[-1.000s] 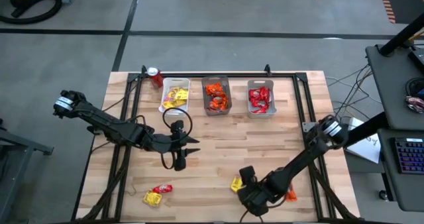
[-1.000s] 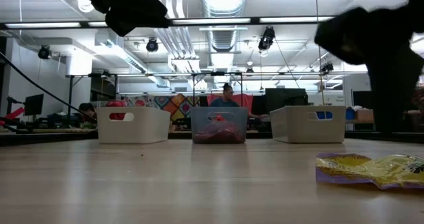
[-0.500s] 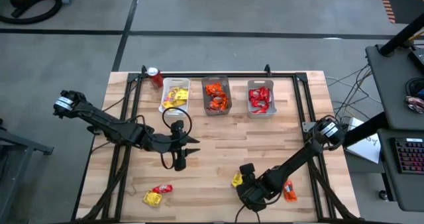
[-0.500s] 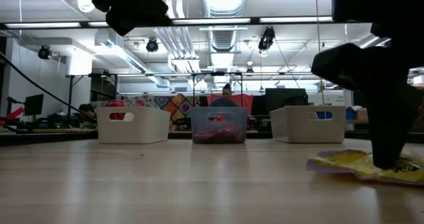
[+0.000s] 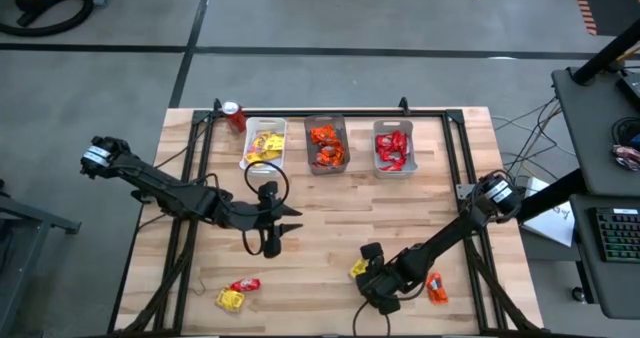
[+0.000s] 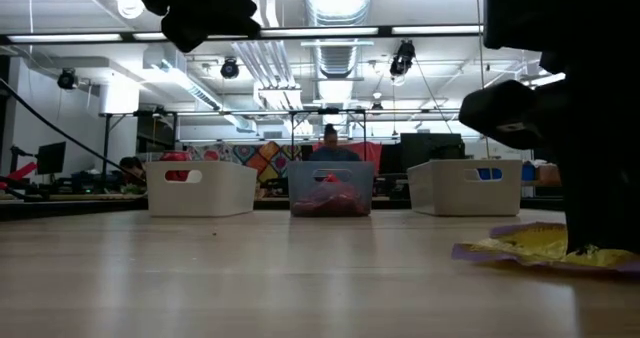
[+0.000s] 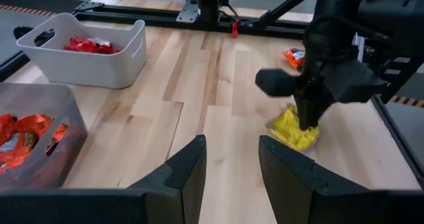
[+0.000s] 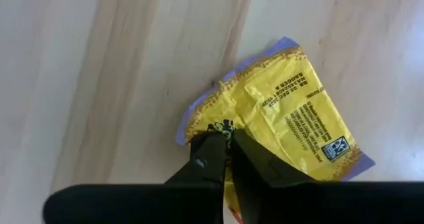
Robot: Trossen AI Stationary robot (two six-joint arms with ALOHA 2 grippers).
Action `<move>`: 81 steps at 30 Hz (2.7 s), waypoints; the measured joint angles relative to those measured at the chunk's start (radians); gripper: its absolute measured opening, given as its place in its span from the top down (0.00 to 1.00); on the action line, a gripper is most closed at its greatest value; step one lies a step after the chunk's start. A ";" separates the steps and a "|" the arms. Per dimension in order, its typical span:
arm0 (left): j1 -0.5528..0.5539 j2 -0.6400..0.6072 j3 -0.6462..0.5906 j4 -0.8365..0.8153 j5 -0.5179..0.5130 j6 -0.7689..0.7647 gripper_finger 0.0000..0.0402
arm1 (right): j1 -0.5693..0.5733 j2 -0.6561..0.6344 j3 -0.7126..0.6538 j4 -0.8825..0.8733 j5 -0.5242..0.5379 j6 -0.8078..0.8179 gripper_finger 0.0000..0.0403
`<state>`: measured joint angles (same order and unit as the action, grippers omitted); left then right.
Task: Sort candy
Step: Put the yellow candy into the white bin
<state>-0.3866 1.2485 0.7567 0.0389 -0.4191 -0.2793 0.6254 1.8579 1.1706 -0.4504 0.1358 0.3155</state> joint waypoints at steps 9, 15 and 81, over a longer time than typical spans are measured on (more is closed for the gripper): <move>-0.011 0.087 -0.005 0.103 0.002 0.006 0.69 | 0.000 -0.147 -0.098 0.225 0.046 -0.046 0.98; -0.034 0.156 -0.005 0.197 0.025 0.042 0.69 | 0.000 -0.264 -0.280 0.575 0.099 -0.081 0.98; -0.027 0.510 0.056 0.982 0.307 0.249 1.00 | -0.118 -0.460 -0.434 1.177 0.107 -0.225 0.62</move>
<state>-0.4141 1.7582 0.8124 1.0209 -0.1118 -0.0302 0.5076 1.3974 0.7368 0.7266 0.2431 0.0900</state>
